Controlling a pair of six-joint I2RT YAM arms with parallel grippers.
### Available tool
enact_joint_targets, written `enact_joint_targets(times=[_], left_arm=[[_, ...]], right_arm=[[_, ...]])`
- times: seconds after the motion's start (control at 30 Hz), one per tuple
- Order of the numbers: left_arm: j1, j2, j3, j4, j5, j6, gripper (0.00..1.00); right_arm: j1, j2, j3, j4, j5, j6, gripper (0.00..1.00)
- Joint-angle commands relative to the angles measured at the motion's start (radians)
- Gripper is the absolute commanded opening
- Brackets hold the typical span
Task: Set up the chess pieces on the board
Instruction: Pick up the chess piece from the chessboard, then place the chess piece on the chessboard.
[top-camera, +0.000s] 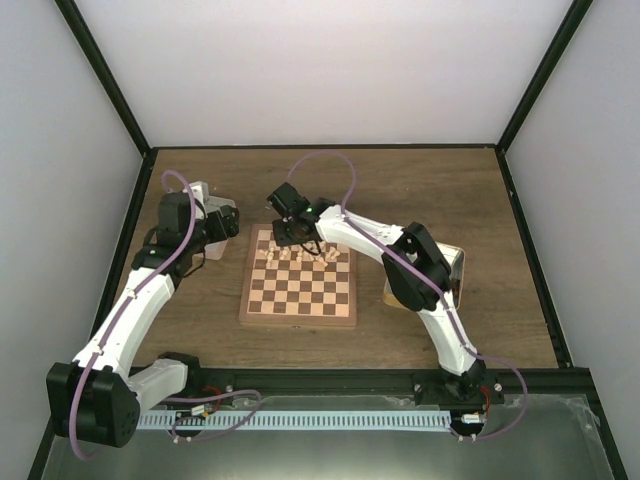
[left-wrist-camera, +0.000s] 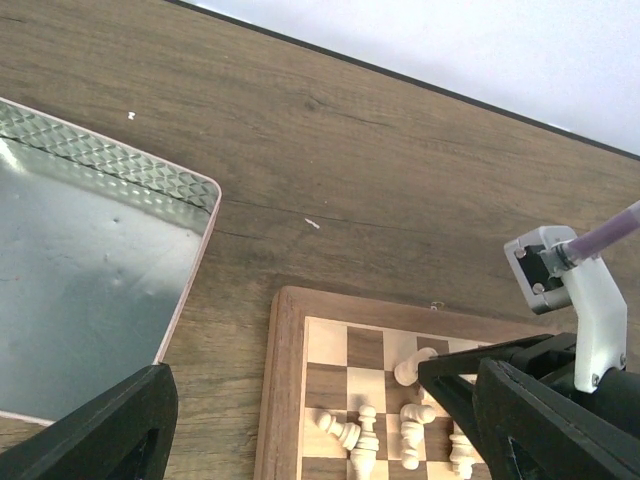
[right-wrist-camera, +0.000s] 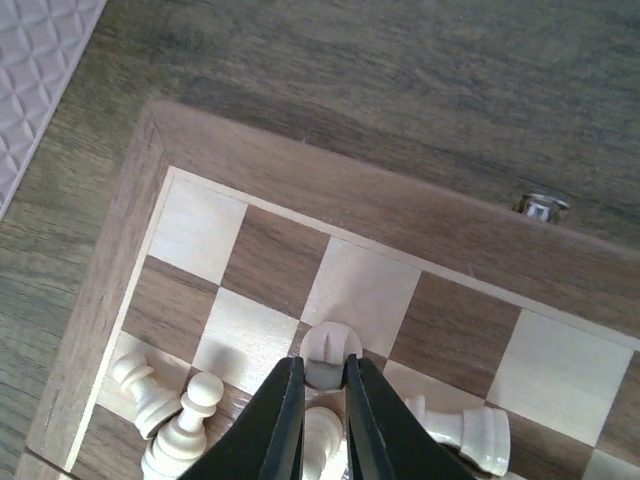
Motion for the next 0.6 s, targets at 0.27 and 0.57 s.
enact_joint_targets(times=[0.27, 0.57], left_arm=[[-0.002, -0.015, 0.019, -0.002, -0.013, 0.011, 0.83], [-0.002, -0.017, 0.022, -0.004, -0.017, 0.011, 0.83]], right_arm=[[0.003, 0.05, 0.102, 0.047, 0.015, -0.07, 0.13], [0.004, 0.077, 0.12, 0.049, -0.029, -0.091, 0.13]])
